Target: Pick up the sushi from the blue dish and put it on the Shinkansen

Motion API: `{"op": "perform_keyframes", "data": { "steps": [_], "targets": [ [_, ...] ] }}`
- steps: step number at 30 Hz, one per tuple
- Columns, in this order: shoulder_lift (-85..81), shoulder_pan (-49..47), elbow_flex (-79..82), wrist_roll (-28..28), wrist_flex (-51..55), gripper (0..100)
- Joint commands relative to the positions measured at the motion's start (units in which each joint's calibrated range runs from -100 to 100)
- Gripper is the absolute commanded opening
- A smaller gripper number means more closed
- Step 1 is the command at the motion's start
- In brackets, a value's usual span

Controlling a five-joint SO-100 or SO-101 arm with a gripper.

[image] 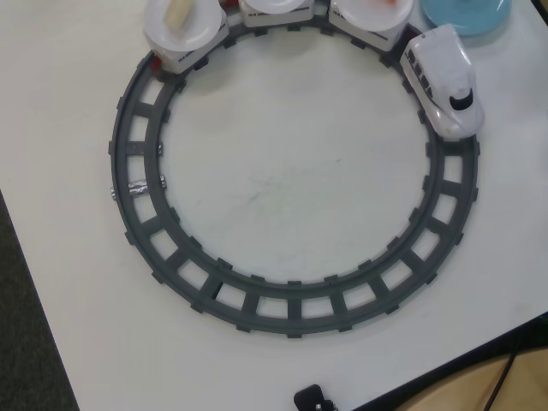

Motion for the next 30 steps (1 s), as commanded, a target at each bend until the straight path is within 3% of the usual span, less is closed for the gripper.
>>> {"op": "perform_keyframes", "data": {
  "steps": [1,5,12,17,30],
  "targets": [
    [12.0,0.7,-12.1,2.0,-1.2,2],
    [28.1,0.6,-24.2,2.0,-1.1,3],
    [47.8,-3.9,-48.0,1.7,5.9,21],
    [58.8,-8.1,-62.3,1.4,10.8,29],
    [85.9,-10.5,-92.1,1.5,22.3,30]
  ]
}}
